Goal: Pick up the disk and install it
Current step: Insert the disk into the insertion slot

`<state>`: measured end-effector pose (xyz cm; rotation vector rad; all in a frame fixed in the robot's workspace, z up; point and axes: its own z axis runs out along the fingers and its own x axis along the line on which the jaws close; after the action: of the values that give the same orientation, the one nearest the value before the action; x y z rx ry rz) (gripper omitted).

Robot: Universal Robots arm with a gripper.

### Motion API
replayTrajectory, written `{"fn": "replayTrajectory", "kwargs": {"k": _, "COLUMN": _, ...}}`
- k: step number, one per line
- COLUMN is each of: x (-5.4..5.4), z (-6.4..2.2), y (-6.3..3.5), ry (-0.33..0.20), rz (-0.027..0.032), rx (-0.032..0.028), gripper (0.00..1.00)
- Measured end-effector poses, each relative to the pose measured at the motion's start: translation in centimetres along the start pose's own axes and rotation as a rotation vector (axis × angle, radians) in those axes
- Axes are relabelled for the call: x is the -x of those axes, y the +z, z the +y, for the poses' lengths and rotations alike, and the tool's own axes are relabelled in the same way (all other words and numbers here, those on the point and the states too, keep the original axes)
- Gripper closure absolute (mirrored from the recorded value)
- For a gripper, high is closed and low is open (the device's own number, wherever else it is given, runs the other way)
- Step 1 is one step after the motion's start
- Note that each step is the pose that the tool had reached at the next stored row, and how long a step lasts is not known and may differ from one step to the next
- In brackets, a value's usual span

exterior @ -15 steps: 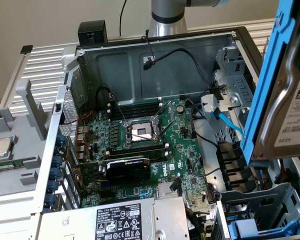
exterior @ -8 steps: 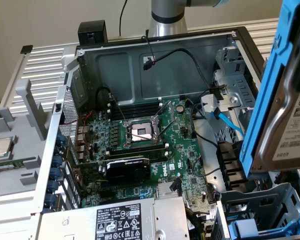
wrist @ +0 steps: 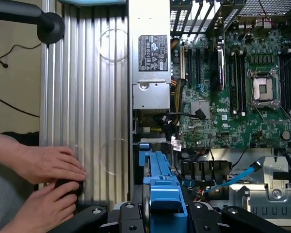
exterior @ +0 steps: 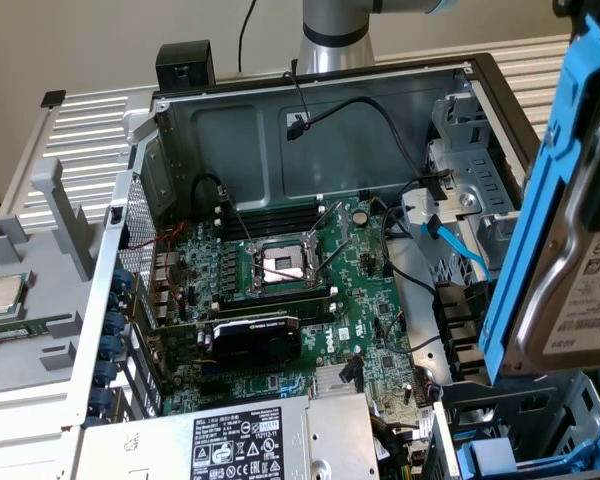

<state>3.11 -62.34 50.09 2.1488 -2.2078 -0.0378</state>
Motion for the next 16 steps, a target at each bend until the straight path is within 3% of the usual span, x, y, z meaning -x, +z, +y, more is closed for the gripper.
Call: {"fn": "replayTrajectory", "kwargs": {"k": 16, "x": -0.8, "z": -0.21, "y": 2.92, "ry": 0.017, "rz": -0.0082, "rx": 0.0006, "gripper": 0.63}}
